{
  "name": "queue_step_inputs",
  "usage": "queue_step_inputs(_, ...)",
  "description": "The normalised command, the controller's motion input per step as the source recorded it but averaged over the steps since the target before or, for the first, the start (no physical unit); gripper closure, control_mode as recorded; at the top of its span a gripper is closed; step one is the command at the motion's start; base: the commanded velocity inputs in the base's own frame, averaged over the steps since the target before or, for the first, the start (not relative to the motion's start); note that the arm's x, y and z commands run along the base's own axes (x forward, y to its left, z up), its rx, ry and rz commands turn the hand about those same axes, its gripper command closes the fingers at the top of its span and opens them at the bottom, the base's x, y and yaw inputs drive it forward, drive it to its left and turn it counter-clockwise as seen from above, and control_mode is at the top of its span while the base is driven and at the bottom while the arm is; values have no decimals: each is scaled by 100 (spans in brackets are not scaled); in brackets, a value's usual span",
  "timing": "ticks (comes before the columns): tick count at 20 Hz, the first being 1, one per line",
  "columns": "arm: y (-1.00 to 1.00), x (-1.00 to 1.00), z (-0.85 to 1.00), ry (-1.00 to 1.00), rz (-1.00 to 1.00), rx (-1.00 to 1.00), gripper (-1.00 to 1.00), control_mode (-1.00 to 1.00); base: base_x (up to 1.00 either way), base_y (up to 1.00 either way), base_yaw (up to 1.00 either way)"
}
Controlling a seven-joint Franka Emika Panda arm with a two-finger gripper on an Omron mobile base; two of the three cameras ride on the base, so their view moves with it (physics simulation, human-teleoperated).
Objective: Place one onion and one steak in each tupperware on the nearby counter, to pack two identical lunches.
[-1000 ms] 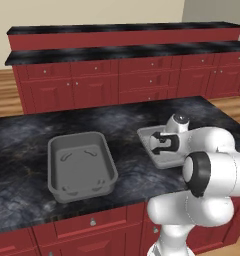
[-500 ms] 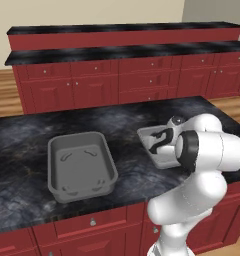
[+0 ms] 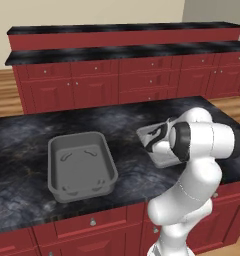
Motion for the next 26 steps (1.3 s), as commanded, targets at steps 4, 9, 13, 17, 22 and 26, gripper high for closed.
queue_step_inputs(4,-18,-9,24,0,0,0,-100,-100,0,0,0)
queue_step_inputs(9,-2,-14,55,0,0,0,-100,-100,0,0,0)
queue_step_inputs(13,0,-5,54,0,0,0,-100,-100,0,0,0)
queue_step_inputs(17,0,-67,68,0,0,0,-100,-100,0,0,0)
queue_step_inputs(22,0,-100,41,0,0,0,-100,-100,0,0,0)
queue_step_inputs(26,0,-100,1,-3,0,-1,-100,-100,0,0,0)
